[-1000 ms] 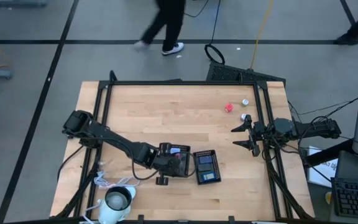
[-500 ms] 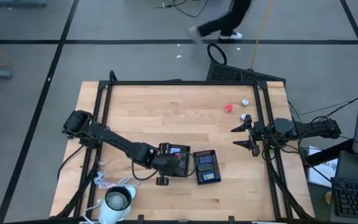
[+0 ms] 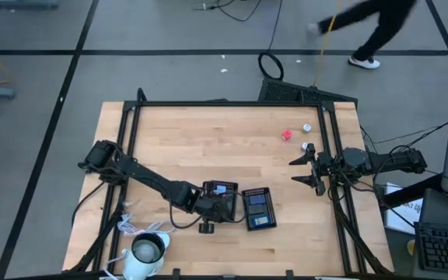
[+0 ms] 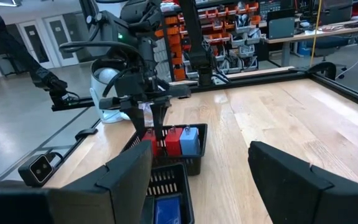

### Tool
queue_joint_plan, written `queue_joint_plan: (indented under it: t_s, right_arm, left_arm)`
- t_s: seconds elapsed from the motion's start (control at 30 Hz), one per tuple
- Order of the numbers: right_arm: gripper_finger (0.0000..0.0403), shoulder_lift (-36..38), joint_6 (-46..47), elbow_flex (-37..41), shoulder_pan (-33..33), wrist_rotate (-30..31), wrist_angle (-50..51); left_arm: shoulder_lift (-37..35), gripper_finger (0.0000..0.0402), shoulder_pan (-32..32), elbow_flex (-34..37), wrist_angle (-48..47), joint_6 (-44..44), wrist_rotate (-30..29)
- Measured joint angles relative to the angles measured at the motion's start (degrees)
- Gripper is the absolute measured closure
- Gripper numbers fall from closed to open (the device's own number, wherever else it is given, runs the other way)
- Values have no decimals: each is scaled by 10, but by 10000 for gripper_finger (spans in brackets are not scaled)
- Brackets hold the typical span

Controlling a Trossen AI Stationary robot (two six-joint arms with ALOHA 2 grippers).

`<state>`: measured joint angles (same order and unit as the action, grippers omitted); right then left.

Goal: Pick & Place Office items
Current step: Put the red charger adapter into the left black basket

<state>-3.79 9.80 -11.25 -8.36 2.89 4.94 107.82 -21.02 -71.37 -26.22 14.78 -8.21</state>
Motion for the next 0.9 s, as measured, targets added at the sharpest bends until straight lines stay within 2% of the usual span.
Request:
queue_joint_plan:
  t_s: [0.13,0.4,0.7,0.9]
  right_arm:
    - [149,0,0,0,0,0,0]
    - [149,0,0,0,0,0,0]
    - [149,0,0,0,0,0,0]
    - [149,0,0,0,0,0,0]
  left_arm:
    - [2,264,0,0,-2,4,0]
    - [1,268,0,1,7,8,2]
    - [-7,214,0,3,20,8,12]
    - [-18,195,3,2,24,8,32]
